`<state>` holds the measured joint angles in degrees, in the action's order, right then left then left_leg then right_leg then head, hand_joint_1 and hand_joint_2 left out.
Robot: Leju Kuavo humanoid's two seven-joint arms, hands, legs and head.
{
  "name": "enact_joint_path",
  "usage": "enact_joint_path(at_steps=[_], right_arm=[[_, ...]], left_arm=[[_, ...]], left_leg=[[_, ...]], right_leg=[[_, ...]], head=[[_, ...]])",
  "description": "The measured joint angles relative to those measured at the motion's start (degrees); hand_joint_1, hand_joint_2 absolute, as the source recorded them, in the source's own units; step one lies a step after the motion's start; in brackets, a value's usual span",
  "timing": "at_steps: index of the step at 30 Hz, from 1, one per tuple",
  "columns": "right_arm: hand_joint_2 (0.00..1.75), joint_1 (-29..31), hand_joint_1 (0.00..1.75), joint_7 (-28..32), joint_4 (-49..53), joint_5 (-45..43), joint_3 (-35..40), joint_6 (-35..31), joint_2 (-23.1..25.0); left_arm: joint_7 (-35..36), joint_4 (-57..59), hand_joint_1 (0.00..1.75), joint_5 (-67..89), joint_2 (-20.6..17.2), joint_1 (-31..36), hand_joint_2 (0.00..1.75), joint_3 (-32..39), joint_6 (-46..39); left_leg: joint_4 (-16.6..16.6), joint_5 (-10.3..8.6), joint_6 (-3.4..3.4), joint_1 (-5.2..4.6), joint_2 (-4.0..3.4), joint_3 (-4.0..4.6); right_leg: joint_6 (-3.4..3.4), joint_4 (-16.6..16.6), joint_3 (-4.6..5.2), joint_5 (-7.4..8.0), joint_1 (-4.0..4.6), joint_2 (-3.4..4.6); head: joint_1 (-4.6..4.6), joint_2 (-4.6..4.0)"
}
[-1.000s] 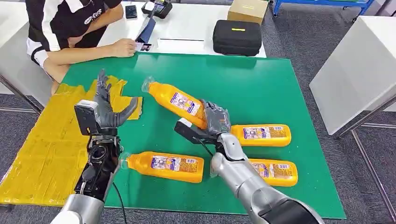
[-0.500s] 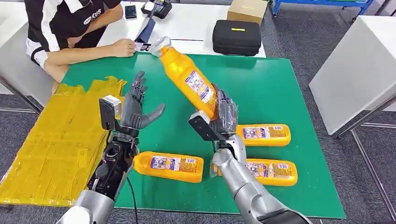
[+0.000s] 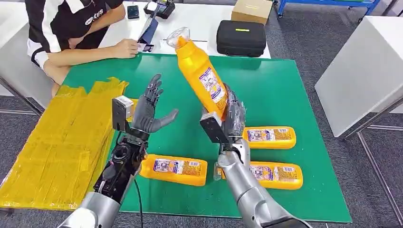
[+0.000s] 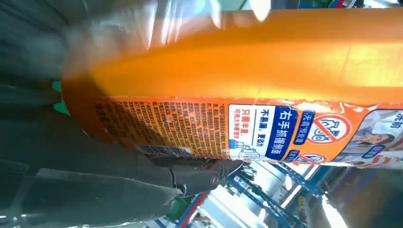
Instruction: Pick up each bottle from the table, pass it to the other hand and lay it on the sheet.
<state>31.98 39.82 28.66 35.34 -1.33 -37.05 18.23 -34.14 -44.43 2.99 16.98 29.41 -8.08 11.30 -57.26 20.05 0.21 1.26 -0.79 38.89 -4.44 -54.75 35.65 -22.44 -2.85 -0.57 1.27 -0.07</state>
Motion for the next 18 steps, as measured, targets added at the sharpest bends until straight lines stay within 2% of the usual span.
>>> enact_joint_path(at_steps=[11, 18], right_arm=[[1.75, 0.0, 1.75, -1.2, -2.1, 1.8, 3.3, 1.3, 1.7], [1.75, 0.0, 1.75, -1.4, -3.5, -1.1, 7.8, 12.6, 2.1]], left_arm=[[1.4, 0.0, 0.0, -1.5, 1.3, 1.8, 1.75, -2.7, 1.9], [1.1, 1.0, 0.0, -3.7, 1.4, 2.8, 1.75, -2.8, 2.9]], left_leg=[[0.0, 0.0, 0.0, 0.0, 0.0, 0.0], [0.0, 0.0, 0.0, 0.0, 0.0, 0.0]], right_leg=[[0.0, 0.0, 0.01, 0.0, 0.0, 0.01], [0.0, 0.0, 0.01, 0.0, 0.0, 0.0]], head=[[0.04, 0.0], [0.04, 0.0]])
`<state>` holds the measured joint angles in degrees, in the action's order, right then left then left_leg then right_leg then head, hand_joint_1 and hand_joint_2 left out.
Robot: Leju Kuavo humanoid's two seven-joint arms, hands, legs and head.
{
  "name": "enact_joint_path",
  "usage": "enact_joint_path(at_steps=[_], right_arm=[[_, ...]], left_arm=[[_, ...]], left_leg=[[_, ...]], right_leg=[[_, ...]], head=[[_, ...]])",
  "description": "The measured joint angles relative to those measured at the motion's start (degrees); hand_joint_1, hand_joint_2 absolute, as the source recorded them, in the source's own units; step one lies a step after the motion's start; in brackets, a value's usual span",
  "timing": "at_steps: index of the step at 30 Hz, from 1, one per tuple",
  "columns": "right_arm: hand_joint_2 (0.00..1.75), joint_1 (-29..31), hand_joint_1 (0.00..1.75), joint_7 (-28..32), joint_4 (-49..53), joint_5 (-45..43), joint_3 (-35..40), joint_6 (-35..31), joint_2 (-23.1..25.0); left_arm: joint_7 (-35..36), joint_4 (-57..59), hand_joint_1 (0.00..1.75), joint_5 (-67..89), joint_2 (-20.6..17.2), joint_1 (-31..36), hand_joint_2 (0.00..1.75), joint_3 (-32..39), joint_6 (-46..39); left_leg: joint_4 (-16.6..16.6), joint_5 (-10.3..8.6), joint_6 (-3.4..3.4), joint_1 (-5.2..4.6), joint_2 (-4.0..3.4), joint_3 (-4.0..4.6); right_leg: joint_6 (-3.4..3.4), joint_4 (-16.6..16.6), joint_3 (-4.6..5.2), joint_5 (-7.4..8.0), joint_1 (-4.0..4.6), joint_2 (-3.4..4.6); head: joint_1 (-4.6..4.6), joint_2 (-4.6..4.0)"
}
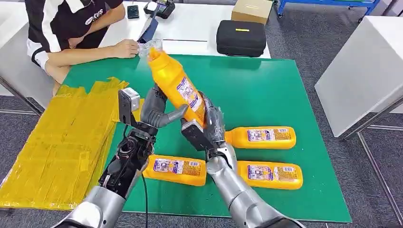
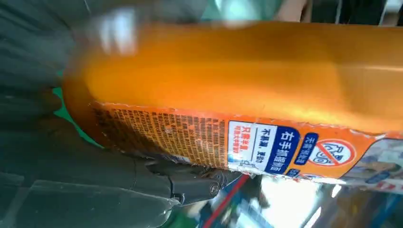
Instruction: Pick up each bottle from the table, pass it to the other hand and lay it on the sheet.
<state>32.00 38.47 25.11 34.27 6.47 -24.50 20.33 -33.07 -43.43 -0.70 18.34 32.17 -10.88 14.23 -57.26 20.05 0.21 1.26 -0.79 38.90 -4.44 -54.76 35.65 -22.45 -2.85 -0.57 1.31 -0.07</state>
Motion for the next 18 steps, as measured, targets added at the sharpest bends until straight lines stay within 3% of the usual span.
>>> enact_joint_path(at_steps=[7, 18], right_arm=[[1.75, 0.0, 1.75, -2.8, -1.2, -1.3, 4.1, 7.1, 0.0], [1.75, 0.3, 1.75, -0.6, -1.9, -3.7, 10.9, 12.8, -0.9]], left_arm=[[-0.9, 1.5, 0.0, -1.3, 0.0, 0.2, 1.75, 0.1, 0.1], [-2.5, 3.7, 0.0, -3.7, -0.2, 0.2, 1.75, 1.1, 0.6]], left_leg=[[0.0, 0.0, 0.0, 0.0, 0.0, 0.0], [0.0, 0.0, 0.0, 0.0, 0.0, 0.01]], right_leg=[[0.0, 0.0, 0.0, 0.0, 0.0, 0.0], [0.0, 0.0, -0.01, 0.0, 0.0, 0.0]], head=[[-0.02, 0.0], [-0.02, 0.0]])
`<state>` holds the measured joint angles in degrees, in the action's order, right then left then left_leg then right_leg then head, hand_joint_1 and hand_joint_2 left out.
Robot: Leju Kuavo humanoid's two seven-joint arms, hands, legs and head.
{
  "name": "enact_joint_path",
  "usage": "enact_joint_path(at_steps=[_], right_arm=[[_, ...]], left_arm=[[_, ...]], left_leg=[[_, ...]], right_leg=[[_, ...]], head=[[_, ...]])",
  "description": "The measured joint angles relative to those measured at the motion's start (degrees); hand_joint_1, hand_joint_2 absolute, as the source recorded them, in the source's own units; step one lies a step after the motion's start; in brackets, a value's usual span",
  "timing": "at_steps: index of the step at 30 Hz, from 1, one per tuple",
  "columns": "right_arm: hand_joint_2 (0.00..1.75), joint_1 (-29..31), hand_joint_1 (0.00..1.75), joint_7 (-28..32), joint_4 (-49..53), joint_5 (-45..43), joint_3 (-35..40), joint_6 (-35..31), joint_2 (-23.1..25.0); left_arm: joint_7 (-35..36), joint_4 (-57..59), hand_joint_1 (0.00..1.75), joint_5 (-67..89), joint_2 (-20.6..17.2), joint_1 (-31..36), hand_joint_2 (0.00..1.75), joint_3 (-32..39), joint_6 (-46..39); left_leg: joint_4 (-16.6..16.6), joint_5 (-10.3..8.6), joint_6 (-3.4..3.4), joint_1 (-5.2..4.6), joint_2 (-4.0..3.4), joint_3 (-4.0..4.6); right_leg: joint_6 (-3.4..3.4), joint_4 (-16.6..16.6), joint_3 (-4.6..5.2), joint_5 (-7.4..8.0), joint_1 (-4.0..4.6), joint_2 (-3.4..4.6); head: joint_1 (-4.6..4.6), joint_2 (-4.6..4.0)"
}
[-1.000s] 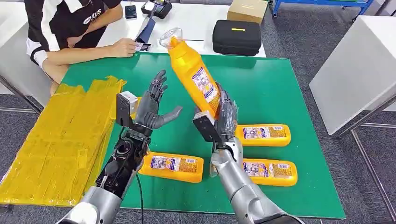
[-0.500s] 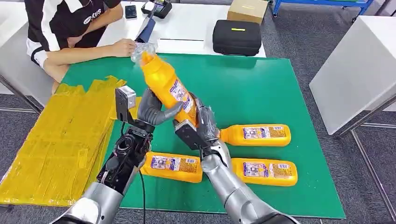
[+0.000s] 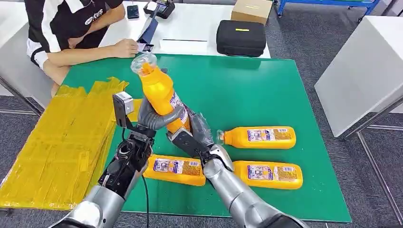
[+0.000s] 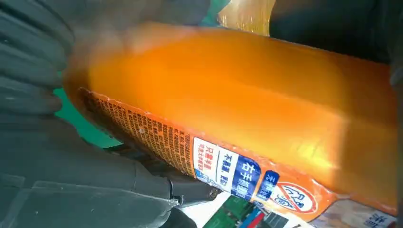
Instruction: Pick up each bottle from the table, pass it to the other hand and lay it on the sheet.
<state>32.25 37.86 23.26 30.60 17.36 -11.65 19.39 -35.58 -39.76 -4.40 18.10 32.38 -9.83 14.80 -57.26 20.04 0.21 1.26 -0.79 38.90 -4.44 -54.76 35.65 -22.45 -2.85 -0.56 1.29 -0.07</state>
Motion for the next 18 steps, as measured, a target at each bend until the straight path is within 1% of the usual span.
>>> enact_joint_path(at_steps=[4, 5, 6, 12, 18], right_arm=[[1.75, 0.2, 1.75, 0.0, 0.0, -0.2, 1.7, 0.0, -0.4], [1.75, 0.3, 1.75, 0.0, 0.0, -0.3, 1.9, 0.0, -0.5], [1.75, 0.4, 1.75, 0.0, 0.0, -0.3, 2.1, 0.0, -0.6], [1.75, 0.8, 1.75, -0.1, -0.2, -1.7, 3.8, -0.7, -0.8], [1.75, 0.5, 1.75, 0.0, 0.2, -6.0, 6.3, -5.7, -0.9]], left_arm=[[0.0, 0.2, 0.0, -0.8, 0.0, -0.1, 1.75, 0.9, -0.4], [0.0, 0.3, 0.66, -0.9, 0.0, -0.1, 1.75, 1.0, -0.4], [0.0, 0.4, 1.75, -0.9, -0.1, -0.1, 1.75, 1.1, -0.4], [0.9, 0.6, 1.75, -4.2, -0.1, -0.1, 1.75, 2.3, -0.8], [1.6, 0.7, 1.75, -7.2, -0.1, 0.0, 1.75, 2.8, -0.6]], left_leg=[[0.0, 0.0, 0.0, 0.0, 0.0, 0.0], [0.0, 0.0, 0.0, 0.0, 0.01, 0.0], [0.0, 0.0, 0.0, 0.0, 0.01, 0.0], [0.0, 0.0, 0.0, 0.0, 0.0, 0.01], [0.0, 0.0, 0.0, 0.0, 0.0, 0.0]], right_leg=[[0.0, 0.0, 0.0, 0.0, 0.0, -0.01], [0.0, 0.0, 0.0, 0.0, 0.0, -0.01], [0.0, 0.0, 0.0, 0.0, 0.0, -0.01], [0.0, 0.0, 0.0, 0.0, 0.0, -0.01], [0.0, 0.0, 0.0, 0.0, 0.0, -0.01]], head=[[0.02, 0.0], [0.0, 0.0], [0.0, 0.0], [0.0, 0.0], [0.02, 0.0]])
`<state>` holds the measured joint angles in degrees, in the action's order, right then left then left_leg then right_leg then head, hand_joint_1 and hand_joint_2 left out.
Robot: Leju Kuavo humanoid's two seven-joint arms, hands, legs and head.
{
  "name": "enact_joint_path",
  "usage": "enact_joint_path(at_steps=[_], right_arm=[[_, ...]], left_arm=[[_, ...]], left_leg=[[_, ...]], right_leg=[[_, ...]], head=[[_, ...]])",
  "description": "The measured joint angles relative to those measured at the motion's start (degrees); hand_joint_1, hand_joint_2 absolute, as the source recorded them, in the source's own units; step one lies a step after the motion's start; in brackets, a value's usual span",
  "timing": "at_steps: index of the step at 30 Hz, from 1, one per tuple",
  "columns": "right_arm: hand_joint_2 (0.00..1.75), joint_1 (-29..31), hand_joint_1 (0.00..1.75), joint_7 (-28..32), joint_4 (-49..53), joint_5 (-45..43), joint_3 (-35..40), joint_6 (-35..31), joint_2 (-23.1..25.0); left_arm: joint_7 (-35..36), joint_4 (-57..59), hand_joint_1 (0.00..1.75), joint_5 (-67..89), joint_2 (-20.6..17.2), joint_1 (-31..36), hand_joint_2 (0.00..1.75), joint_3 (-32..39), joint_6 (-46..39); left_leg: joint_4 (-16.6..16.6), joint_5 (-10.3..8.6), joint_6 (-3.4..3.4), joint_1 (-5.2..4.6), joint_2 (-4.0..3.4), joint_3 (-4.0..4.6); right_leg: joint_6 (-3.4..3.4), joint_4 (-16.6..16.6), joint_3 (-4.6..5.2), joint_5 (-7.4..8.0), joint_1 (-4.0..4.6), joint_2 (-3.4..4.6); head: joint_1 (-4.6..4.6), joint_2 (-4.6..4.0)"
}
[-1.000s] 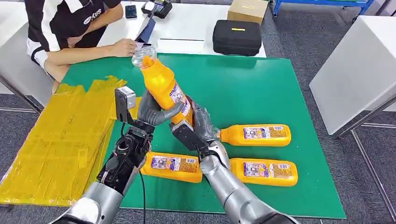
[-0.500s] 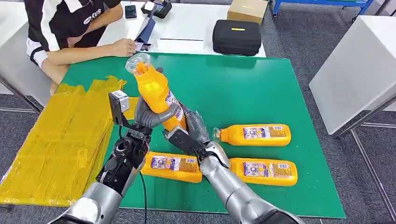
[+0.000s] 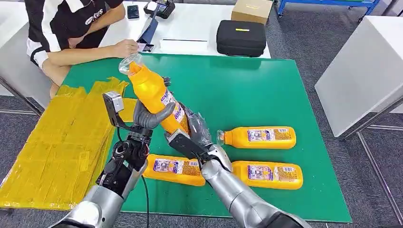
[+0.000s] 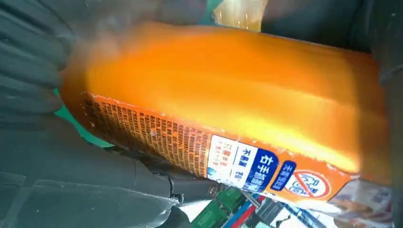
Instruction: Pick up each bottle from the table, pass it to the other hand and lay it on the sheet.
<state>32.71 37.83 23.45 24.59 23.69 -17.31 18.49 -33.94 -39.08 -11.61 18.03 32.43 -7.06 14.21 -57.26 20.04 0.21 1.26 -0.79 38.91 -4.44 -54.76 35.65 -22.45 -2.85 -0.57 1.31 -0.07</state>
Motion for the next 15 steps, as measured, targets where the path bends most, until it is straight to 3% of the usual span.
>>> enact_joint_path(at_steps=[3, 4, 5, 15], right_arm=[[1.75, 0.0, 1.75, 0.1, 0.0, -1.4, 1.3, -1.4, -0.1], [1.75, 0.0, 1.54, 0.2, 0.0, -1.7, 1.5, -1.8, -0.1], [1.75, 0.0, 0.0, 0.2, 0.0, -1.9, 1.7, -2.1, -0.1], [1.75, -2.4, 0.0, 1.9, 5.6, -5.8, 4.4, -2.9, -0.4]], left_arm=[[0.3, 0.0, 1.75, -1.1, 0.0, 0.0, 1.75, 0.1, 0.0], [0.4, 0.0, 1.75, -1.5, 0.0, 0.1, 1.75, 0.2, 0.0], [0.5, 0.0, 1.75, -1.8, 0.0, 0.1, 1.75, 0.2, -0.1], [-1.3, 0.3, 1.75, -0.7, -0.6, 2.3, 1.75, 1.4, -6.7]], left_leg=[[0.0, 0.0, 0.0, 0.0, 0.0, 0.0], [0.0, 0.0, 0.0, 0.0, 0.0, 0.0], [0.0, 0.0, 0.0, 0.0, 0.0, 0.0], [0.0, 0.0, 0.0, 0.01, 0.0, 0.02]], right_leg=[[0.0, 0.0, 0.0, 0.0, 0.0, 0.0], [0.0, 0.0, 0.0, 0.0, 0.0, 0.0], [0.0, 0.0, 0.0, 0.0, 0.0, 0.0], [0.0, 0.0, 0.01, 0.0, 0.01, 0.0]], head=[[-0.02, 0.0], [-0.02, 0.0], [-0.02, 0.0], [-0.02, 0.0]])
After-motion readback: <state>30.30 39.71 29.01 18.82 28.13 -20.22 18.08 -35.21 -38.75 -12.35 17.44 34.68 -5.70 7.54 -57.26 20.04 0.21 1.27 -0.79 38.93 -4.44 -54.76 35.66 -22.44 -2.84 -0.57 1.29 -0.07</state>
